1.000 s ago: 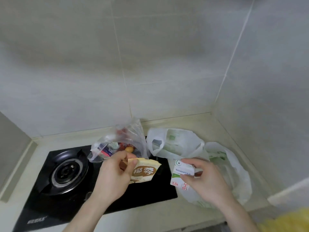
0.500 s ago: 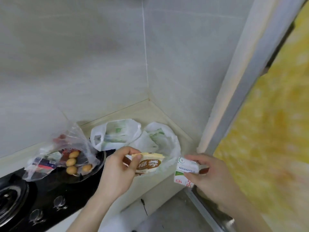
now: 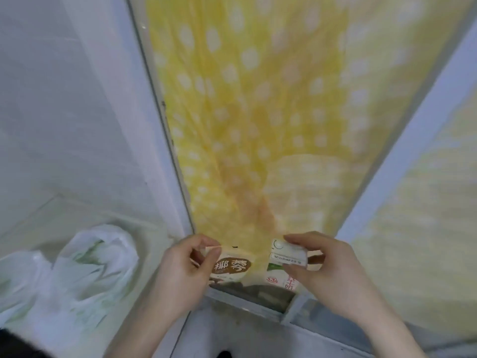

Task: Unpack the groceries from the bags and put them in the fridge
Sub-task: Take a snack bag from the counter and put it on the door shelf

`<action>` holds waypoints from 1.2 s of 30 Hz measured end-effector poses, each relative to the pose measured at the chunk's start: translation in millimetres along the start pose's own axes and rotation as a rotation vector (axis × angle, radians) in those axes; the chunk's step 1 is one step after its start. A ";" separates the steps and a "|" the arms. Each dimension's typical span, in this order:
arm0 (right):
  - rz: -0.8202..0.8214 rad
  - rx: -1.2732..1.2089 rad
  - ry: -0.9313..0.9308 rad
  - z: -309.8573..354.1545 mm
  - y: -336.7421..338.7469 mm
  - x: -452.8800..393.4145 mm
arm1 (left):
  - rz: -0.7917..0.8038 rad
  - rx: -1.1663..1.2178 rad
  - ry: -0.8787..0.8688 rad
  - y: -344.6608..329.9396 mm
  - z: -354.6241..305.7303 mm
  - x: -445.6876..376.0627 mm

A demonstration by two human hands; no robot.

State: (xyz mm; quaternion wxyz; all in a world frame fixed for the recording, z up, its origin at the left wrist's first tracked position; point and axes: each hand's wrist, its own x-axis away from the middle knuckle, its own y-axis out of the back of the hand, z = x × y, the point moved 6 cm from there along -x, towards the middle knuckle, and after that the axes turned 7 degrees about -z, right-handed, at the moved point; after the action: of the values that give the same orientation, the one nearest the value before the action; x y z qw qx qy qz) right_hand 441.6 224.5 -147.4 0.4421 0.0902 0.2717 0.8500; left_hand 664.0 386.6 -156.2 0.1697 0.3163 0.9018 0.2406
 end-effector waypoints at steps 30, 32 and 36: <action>-1.457 0.318 -0.800 -17.6 220.9 324.4 | 1.364 0.486 -0.753 -341.7 -342.9 122.9; -1.481 0.330 -0.802 -17.8 229.2 336.1 | 1.403 0.516 -0.724 -348.3 -355.2 141.5; -1.521 0.329 -0.776 -28.4 253.4 352.3 | 1.415 0.540 -0.747 -367.4 -378.8 169.7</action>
State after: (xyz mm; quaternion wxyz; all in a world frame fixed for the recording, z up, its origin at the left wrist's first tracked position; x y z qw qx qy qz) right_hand 43.5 378.8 -64.4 0.9329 0.2302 0.2079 0.1828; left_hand 184.9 122.1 -68.0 0.1848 0.8951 0.4021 -0.0539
